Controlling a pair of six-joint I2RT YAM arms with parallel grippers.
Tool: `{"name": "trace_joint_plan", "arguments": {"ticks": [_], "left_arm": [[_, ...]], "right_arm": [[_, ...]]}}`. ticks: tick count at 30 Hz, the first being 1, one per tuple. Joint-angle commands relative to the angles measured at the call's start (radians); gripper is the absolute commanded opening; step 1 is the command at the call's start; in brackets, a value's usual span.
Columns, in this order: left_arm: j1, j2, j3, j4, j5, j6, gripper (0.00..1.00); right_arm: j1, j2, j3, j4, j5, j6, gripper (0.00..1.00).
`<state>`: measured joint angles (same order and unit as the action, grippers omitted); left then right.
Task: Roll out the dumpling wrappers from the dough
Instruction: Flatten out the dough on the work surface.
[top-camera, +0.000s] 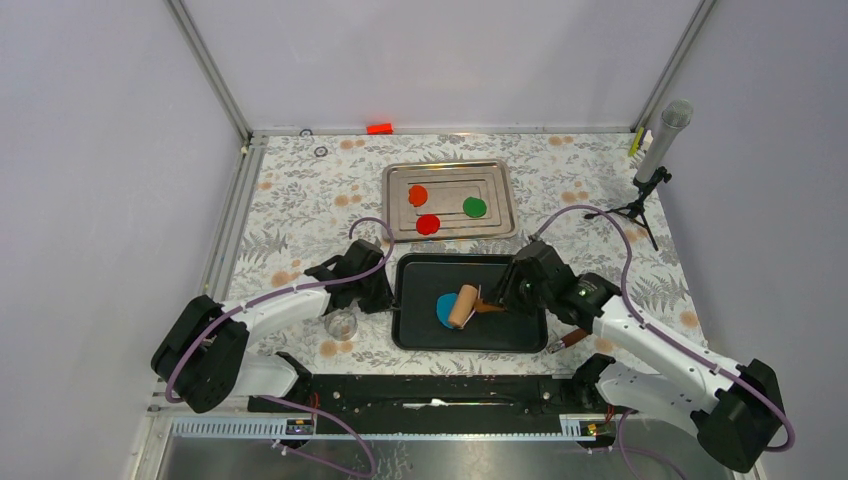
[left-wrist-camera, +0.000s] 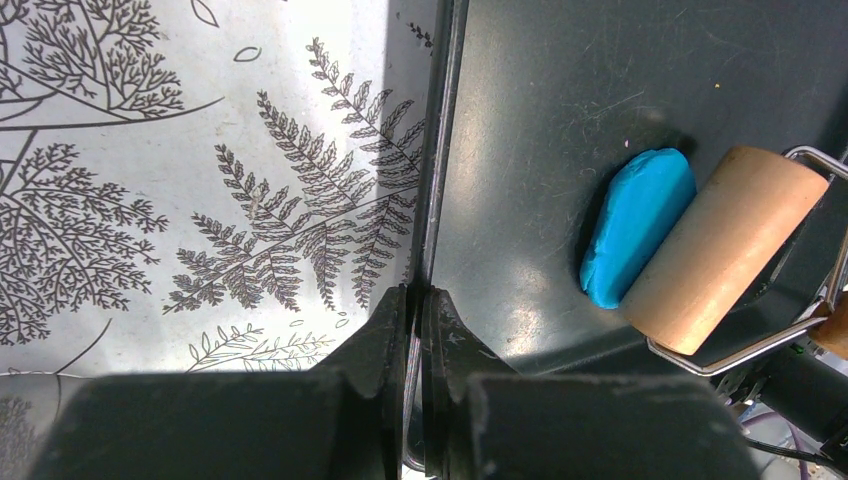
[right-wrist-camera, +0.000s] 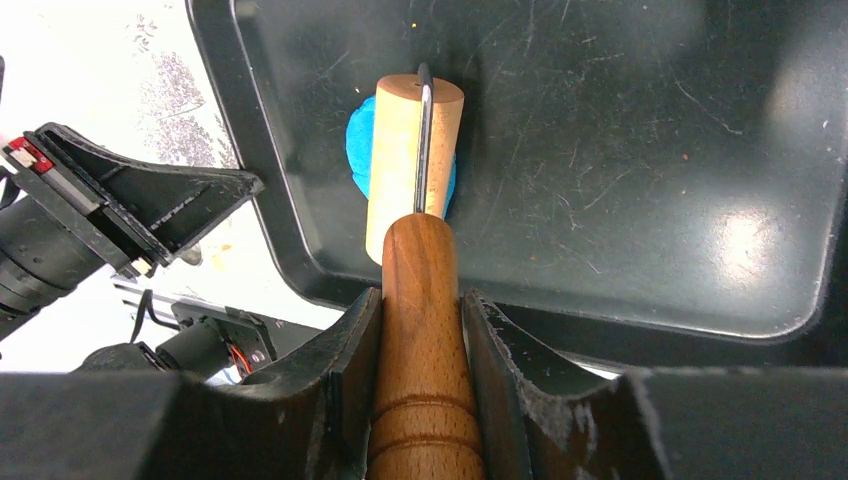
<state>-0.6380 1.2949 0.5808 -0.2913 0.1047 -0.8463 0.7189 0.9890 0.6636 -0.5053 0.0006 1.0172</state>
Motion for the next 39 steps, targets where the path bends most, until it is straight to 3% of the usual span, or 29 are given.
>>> {"name": "trace_joint_plan", "arguments": {"ticks": [1,8,11,17,22,31,39], "left_arm": [[0.02,-0.017,0.023,-0.03,-0.025,-0.014,0.0],[0.02,-0.015,0.02,-0.021,-0.013,-0.015,0.0],[0.022,-0.021,0.022,-0.029,-0.013,-0.013,0.0],[0.023,-0.056,0.015,-0.044,-0.028,-0.015,0.0],[0.023,-0.067,0.017,-0.039,-0.022,-0.018,0.0],[0.026,-0.072,0.021,-0.054,-0.031,-0.007,0.0],[0.03,-0.07,0.019,-0.049,-0.028,-0.01,0.0]], "right_arm": [[0.0,0.025,-0.08,-0.329,0.039,-0.092,0.0],[-0.001,0.244,-0.072,-0.111,-0.032,-0.129,0.0],[0.0,0.325,-0.037,-0.103,-0.039,-0.144,0.0],[-0.006,0.117,-0.056,-0.258,-0.02,-0.099,0.0],[-0.007,0.046,-0.067,-0.362,-0.007,-0.091,0.0],[-0.005,0.291,-0.061,-0.168,-0.006,-0.112,0.0],[-0.005,0.143,-0.08,-0.327,0.008,-0.121,0.0]]}}
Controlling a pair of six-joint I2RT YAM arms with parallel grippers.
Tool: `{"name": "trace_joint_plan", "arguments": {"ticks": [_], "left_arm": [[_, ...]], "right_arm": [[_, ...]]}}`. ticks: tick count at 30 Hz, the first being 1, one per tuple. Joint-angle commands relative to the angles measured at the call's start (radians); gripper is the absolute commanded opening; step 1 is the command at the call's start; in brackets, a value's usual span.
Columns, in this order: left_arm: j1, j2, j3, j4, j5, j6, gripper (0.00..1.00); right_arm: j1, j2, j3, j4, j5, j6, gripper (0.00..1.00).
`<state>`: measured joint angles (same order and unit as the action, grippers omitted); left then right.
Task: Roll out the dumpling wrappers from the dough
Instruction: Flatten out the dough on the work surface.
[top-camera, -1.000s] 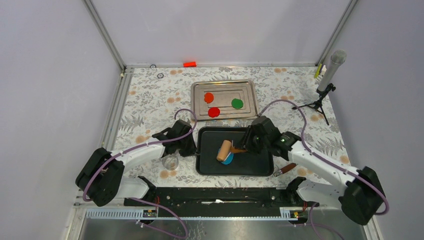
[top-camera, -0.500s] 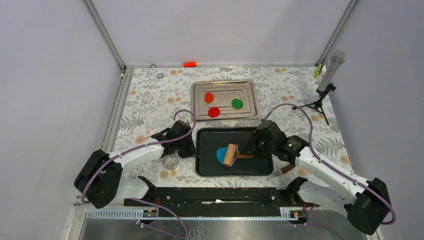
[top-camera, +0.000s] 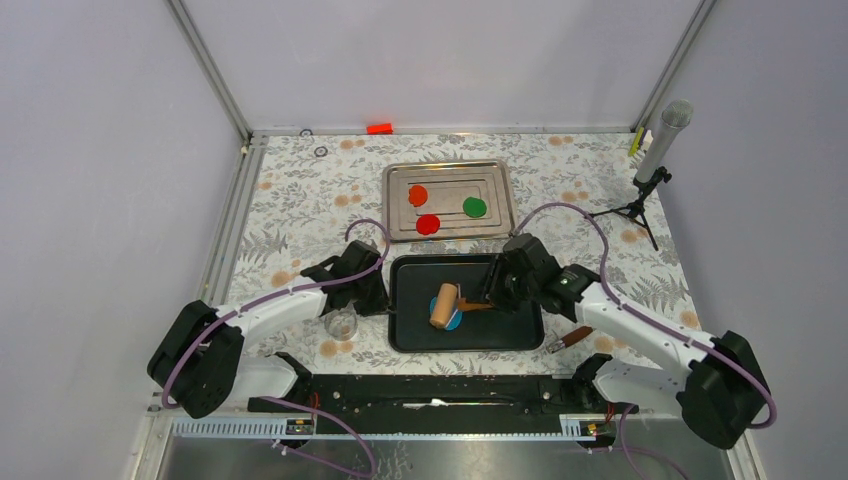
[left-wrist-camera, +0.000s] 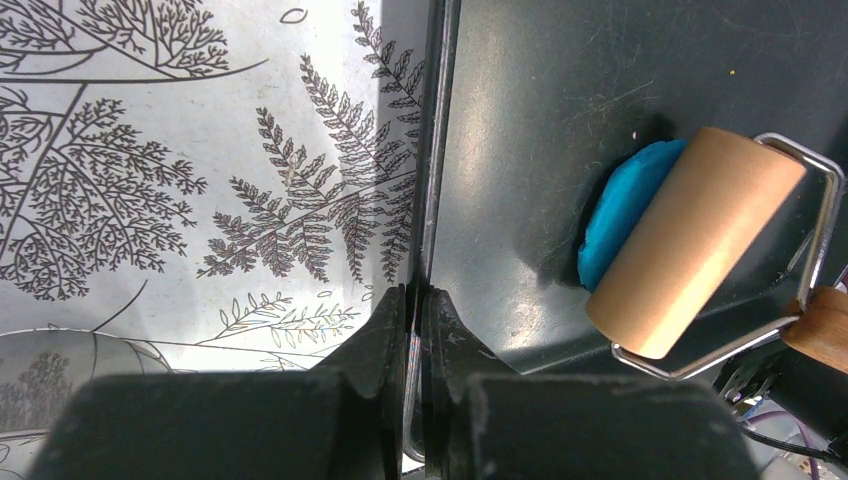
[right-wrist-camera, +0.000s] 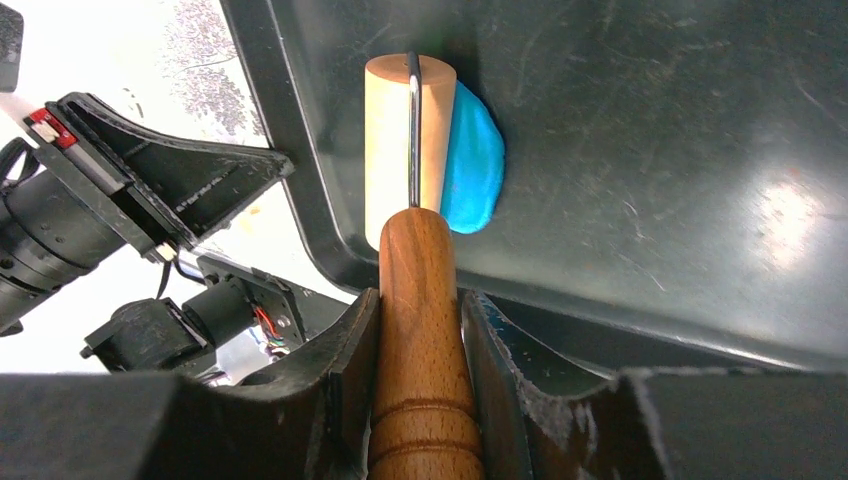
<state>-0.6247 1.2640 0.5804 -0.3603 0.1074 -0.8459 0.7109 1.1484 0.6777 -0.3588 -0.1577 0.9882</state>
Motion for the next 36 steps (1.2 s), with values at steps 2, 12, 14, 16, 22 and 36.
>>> {"name": "trace_joint_plan", "arguments": {"ticks": [2,12,14,16,22,36], "left_arm": [[0.016,-0.045,0.017,0.018,-0.034,-0.011,0.0],[0.019,-0.039,-0.012,0.05,-0.018,-0.021,0.0],[0.019,-0.043,-0.01,0.049,-0.018,-0.016,0.0],[0.019,-0.044,-0.006,0.046,-0.017,-0.013,0.0],[0.019,-0.05,0.013,0.041,-0.01,-0.01,0.0],[0.021,-0.067,-0.002,0.047,-0.005,-0.006,0.0]], "right_arm": [[0.003,-0.06,-0.094,-0.528,0.161,-0.085,0.0],[0.003,0.132,-0.081,-0.323,0.052,-0.099,0.0],[0.004,0.202,-0.055,-0.29,0.042,-0.116,0.0],[0.003,0.243,-0.041,-0.277,0.024,-0.131,0.0],[-0.016,0.12,-0.018,-0.434,0.072,-0.183,0.0],[-0.025,0.158,-0.049,-0.326,0.041,-0.097,0.0]]}}
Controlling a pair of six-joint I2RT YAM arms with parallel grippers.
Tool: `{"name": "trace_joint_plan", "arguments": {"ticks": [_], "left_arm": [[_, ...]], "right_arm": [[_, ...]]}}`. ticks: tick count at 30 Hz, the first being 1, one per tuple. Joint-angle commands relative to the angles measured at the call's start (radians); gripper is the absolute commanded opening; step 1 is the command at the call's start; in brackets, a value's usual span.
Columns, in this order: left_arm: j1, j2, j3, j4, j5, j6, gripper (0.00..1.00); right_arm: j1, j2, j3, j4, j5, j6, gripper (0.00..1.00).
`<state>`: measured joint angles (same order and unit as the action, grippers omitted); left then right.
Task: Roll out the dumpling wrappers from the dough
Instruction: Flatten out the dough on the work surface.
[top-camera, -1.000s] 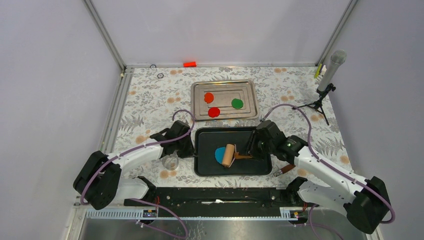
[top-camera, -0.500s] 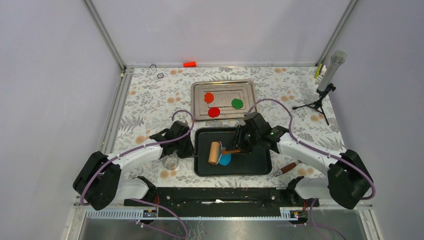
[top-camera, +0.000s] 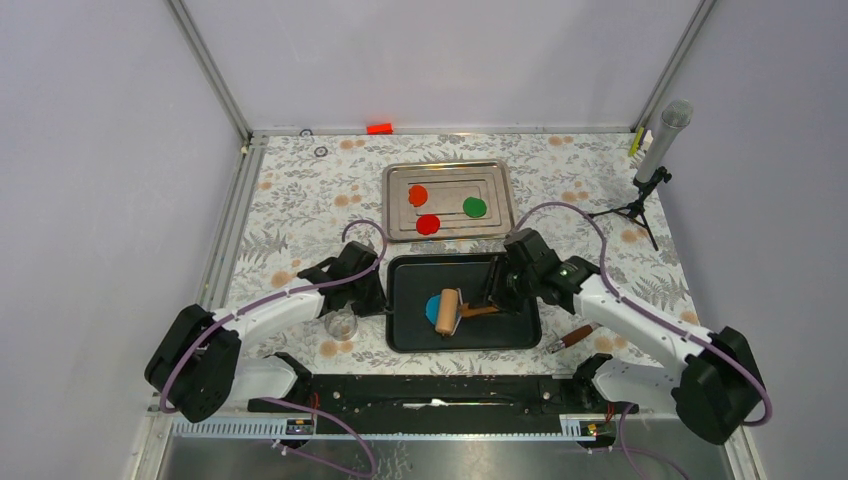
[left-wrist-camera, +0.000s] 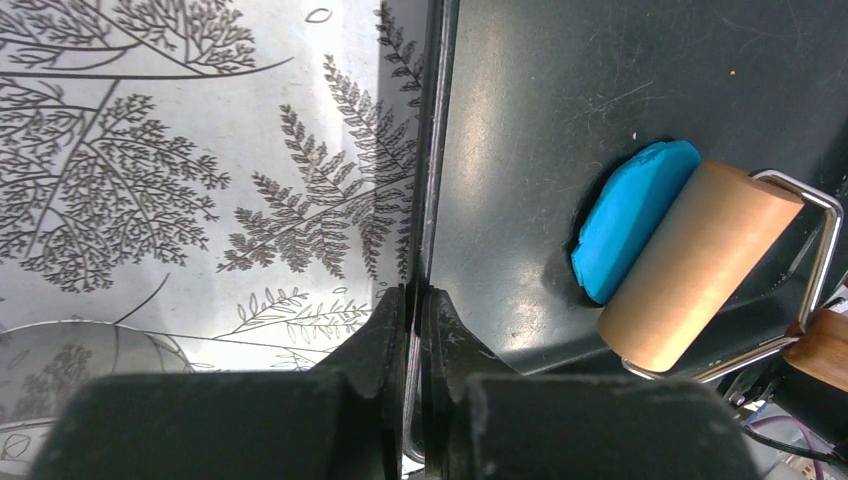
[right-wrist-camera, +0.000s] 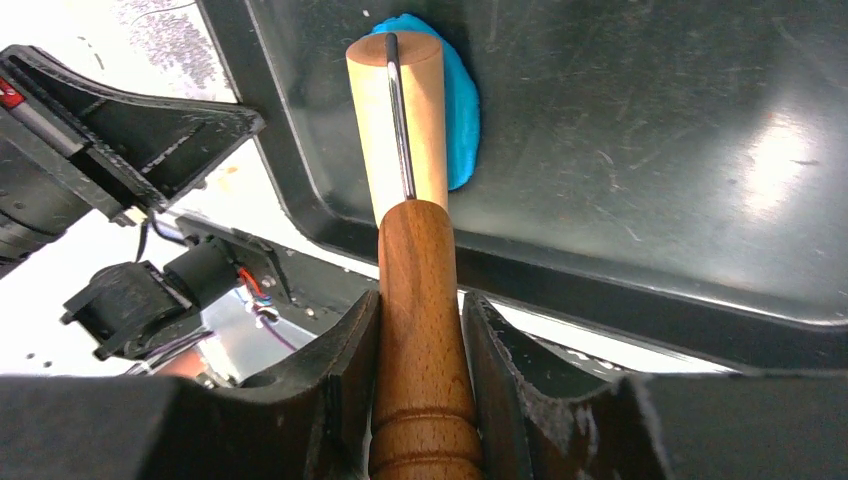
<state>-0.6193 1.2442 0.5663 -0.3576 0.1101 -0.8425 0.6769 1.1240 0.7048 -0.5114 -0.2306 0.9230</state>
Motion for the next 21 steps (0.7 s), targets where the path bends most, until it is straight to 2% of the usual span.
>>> {"name": "trace_joint_plan", "arguments": {"ticks": [1,6,12,15,18,21], "left_arm": [[0.015,-0.05,0.012,0.045,-0.008,-0.011,0.0],[0.019,-0.055,0.01,0.059,0.004,-0.027,0.0],[0.023,-0.068,0.012,0.051,0.004,-0.026,0.0],[0.032,-0.08,0.009,0.046,0.001,-0.023,0.0],[0.036,-0.084,0.01,0.043,0.005,-0.018,0.0],[0.038,-0.09,0.013,0.031,0.001,-0.011,0.0]], "right_arm": [[0.011,0.207,-0.068,-0.161,0.118,-0.033,0.0],[0.011,0.226,-0.049,-0.203,0.168,-0.076,0.0],[-0.019,0.044,-0.054,-0.389,0.226,-0.089,0.0],[-0.031,0.007,-0.036,-0.45,0.262,-0.09,0.0],[-0.033,0.029,-0.042,-0.414,0.255,-0.072,0.0],[-0.033,0.106,-0.062,-0.276,0.185,-0.028,0.0]]}}
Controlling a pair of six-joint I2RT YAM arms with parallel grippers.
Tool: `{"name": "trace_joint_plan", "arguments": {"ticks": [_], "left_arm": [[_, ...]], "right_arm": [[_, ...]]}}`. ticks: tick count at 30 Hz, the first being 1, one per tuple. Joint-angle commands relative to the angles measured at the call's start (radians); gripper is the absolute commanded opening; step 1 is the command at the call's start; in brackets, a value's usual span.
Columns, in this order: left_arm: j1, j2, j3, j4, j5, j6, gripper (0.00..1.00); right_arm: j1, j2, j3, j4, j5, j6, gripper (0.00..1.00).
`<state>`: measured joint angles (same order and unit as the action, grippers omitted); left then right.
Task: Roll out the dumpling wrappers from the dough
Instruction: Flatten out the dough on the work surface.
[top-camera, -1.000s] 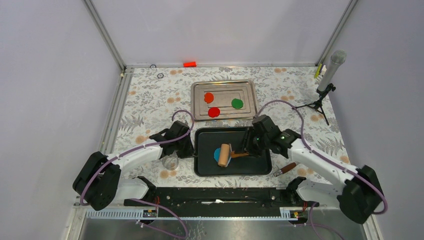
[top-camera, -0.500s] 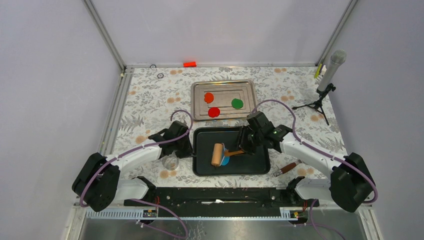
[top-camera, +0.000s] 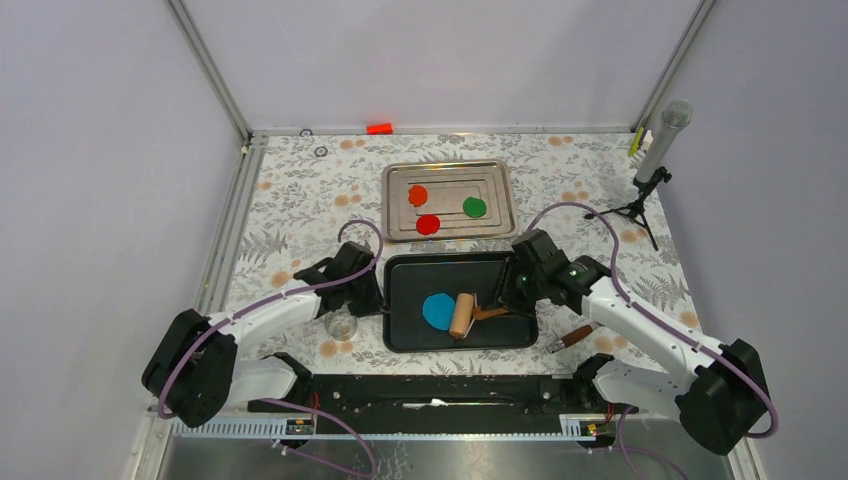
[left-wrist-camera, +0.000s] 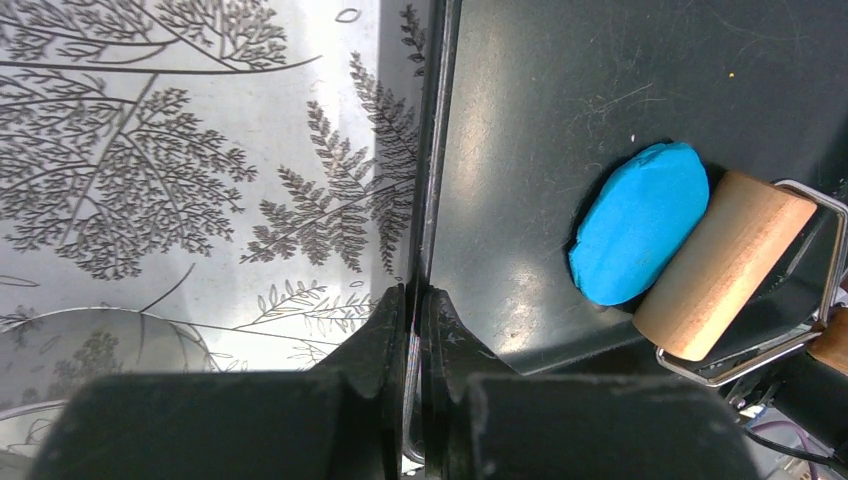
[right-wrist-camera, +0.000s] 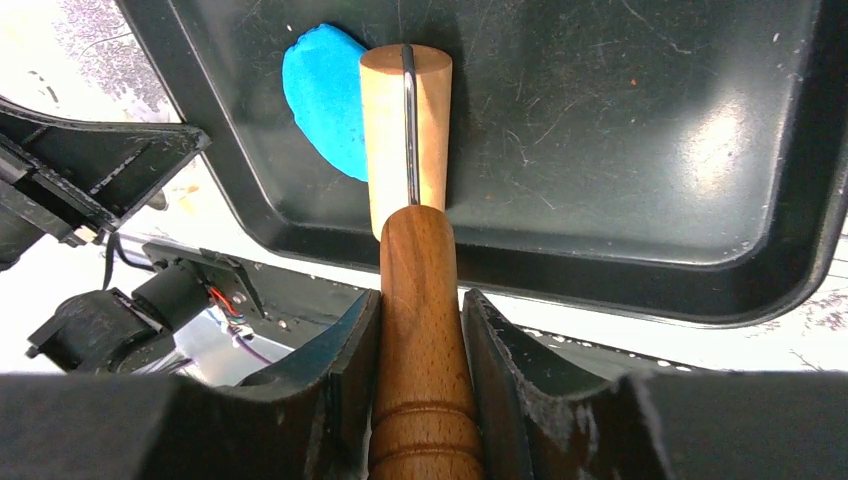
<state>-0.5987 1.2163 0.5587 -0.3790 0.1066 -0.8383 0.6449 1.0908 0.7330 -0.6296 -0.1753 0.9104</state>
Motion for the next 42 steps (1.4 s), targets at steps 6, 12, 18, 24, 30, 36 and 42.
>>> {"name": "trace_joint_plan", "arguments": {"ticks": [6,12,18,24,30,36,42], "left_arm": [[0.017,-0.091,-0.004,0.057,0.006,-0.023,0.0],[0.018,-0.083,-0.039,0.1,0.026,-0.041,0.0],[0.015,-0.057,-0.052,0.154,0.048,-0.056,0.0],[-0.002,-0.023,-0.042,0.176,0.056,-0.063,0.0],[-0.007,-0.022,-0.047,0.178,0.059,-0.067,0.0],[-0.007,-0.011,-0.041,0.175,0.061,-0.063,0.0],[-0.007,-0.012,-0.036,0.168,0.055,-0.062,0.0]], "right_arm": [[-0.001,0.271,-0.051,-0.006,0.043,0.107,0.0],[-0.001,0.211,0.045,-0.094,0.101,0.095,0.0],[-0.002,0.112,0.185,-0.26,0.169,0.052,0.0],[-0.002,0.121,0.219,-0.201,0.126,0.085,0.0],[0.017,0.146,0.239,-0.064,0.046,0.15,0.0],[0.04,0.19,0.275,-0.047,0.054,0.144,0.0],[0.043,0.207,0.203,0.007,0.051,0.176,0.0]]}}
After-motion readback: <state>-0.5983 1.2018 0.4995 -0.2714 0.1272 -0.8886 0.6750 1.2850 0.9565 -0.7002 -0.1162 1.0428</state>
